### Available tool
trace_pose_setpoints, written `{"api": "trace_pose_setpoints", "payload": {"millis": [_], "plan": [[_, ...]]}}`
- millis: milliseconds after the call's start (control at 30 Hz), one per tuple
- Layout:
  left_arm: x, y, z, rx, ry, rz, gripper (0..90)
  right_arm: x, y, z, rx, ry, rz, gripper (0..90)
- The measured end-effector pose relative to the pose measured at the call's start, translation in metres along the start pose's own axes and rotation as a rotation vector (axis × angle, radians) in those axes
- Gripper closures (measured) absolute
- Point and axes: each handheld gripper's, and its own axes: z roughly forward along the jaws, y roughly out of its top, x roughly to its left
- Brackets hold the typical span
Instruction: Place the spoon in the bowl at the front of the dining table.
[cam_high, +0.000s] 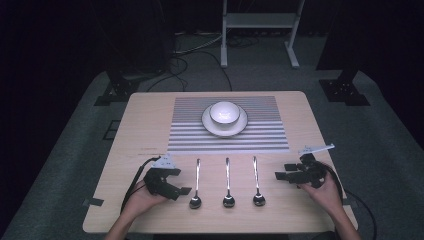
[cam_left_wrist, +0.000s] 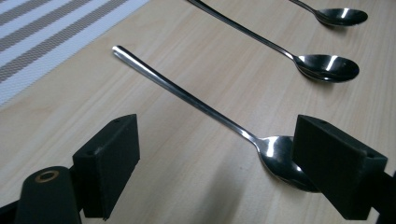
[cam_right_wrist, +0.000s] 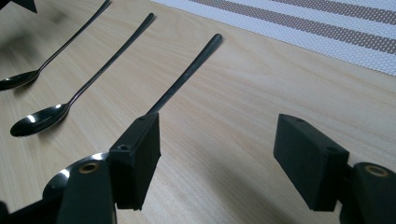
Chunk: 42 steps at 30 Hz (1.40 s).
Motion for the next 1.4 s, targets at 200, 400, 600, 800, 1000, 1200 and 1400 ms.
{"api": "trace_pose_setpoints", "payload": {"millis": [200, 400, 600, 800, 1000, 1200, 1400], "plan": [[-0.007, 0.002, 0.004, 0.005, -0.011, 0.038, 21.4, 0.0, 0.0, 0.001, 0.002, 0.001, 0.0, 30.3], [-0.01, 0.003, 0.005, 0.007, -0.027, 0.057, 27.5, 0.001, 0.0, 0.001, 0.003, 0.002, 0.0, 30.4], [-0.015, 0.003, 0.007, -0.002, -0.072, 0.078, 37.9, 0.001, 0.0, 0.001, 0.0, 0.007, -0.001, 30.4], [-0.02, 0.002, 0.01, 0.032, -0.106, 0.12, 54.7, 0.002, 0.001, 0.001, 0.0, 0.01, -0.003, 30.4], [-0.03, 0.003, 0.014, 0.073, -0.141, 0.183, 67.6, 0.002, 0.001, 0.001, 0.0, 0.01, -0.003, 30.4], [-0.031, 0.001, 0.018, 0.094, -0.169, 0.194, 71.4, 0.002, 0.001, 0.0, -0.001, 0.008, -0.006, 30.4], [-0.033, -0.002, 0.027, 0.146, -0.165, 0.206, 71.3, 0.002, 0.001, 0.001, 0.0, 0.007, -0.006, 30.4]]}}
